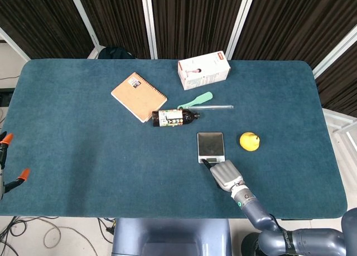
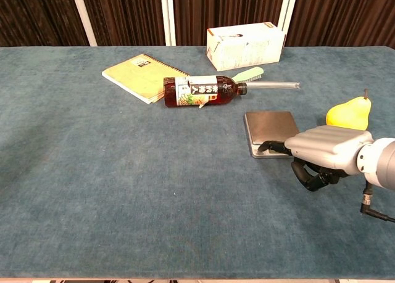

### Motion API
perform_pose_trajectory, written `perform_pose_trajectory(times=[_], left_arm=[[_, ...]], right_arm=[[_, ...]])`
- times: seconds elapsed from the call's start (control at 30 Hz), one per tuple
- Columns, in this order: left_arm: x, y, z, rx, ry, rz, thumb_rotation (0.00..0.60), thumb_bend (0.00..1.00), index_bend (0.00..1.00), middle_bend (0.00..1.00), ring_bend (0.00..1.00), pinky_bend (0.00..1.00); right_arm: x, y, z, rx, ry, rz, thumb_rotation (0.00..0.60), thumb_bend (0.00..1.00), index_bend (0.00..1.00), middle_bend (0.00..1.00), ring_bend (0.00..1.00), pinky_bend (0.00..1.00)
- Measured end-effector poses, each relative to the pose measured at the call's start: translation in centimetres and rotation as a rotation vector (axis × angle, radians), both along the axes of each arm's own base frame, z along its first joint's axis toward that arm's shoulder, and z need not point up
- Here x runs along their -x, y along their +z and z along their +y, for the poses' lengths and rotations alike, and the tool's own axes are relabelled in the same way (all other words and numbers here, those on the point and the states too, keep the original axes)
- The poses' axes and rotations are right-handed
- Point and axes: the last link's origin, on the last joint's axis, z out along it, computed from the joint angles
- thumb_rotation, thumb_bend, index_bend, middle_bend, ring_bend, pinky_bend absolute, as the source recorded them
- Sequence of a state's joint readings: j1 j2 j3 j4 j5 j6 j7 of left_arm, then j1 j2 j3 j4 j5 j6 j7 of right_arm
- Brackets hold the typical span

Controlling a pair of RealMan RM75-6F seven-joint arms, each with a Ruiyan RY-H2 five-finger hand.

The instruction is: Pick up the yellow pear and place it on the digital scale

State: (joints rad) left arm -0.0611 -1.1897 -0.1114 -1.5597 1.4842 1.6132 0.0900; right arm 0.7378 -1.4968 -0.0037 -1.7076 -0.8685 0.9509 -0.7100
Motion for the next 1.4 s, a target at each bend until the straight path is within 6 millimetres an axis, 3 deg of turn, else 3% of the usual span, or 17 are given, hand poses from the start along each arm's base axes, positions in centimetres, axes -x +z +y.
perform_pose_trajectory(times=[1.4], left_arm=[[0.02, 0.11, 0.03, -0.003, 0.004, -0.003, 0.600, 0.19, 0.09, 0.05, 0.00, 0.08]], right_arm=[[-0.18, -0.79, 0.14, -0.003, 0.001, 0.014, 0.600, 0.97, 0.08, 0.77, 0.82, 0.75]])
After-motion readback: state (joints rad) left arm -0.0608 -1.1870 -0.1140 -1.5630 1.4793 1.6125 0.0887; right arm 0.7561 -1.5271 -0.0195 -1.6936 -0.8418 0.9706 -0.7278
